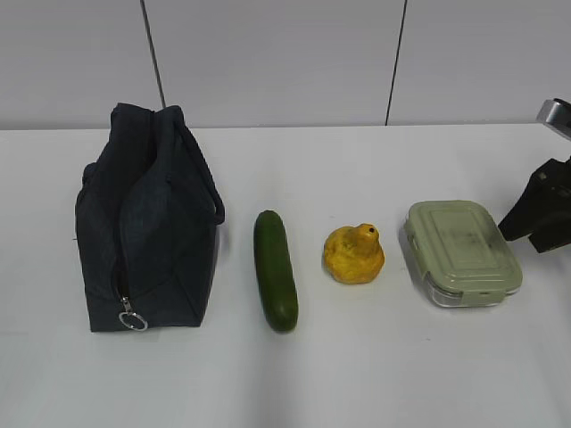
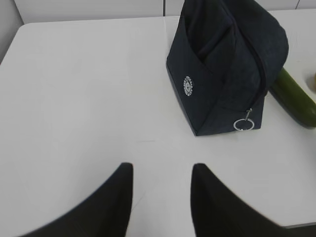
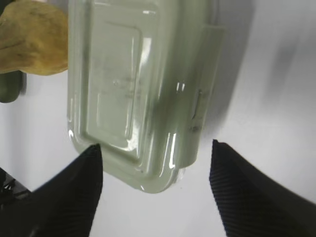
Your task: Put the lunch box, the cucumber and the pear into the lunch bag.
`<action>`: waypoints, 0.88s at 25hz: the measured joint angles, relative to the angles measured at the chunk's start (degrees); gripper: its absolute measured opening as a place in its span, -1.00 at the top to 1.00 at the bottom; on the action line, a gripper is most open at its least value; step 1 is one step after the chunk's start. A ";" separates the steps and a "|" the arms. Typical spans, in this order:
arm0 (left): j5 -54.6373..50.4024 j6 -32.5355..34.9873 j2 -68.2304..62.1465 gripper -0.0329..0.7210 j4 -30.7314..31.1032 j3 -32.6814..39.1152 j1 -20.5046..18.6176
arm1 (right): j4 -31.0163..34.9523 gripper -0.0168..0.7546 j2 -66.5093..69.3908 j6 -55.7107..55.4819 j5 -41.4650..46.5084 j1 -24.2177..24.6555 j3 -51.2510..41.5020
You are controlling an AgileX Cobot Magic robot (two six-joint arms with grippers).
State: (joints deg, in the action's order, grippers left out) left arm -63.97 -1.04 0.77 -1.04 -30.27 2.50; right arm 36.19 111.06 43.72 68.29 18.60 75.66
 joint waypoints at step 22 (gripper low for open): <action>0.00 0.00 0.00 0.28 0.00 0.00 0.00 | 4.53 -0.60 6.03 5.38 -3.07 0.00 1.02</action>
State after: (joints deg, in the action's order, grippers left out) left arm -63.97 -1.04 0.77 -1.04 -30.27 2.50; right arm 40.72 117.09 49.10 65.22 18.60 76.68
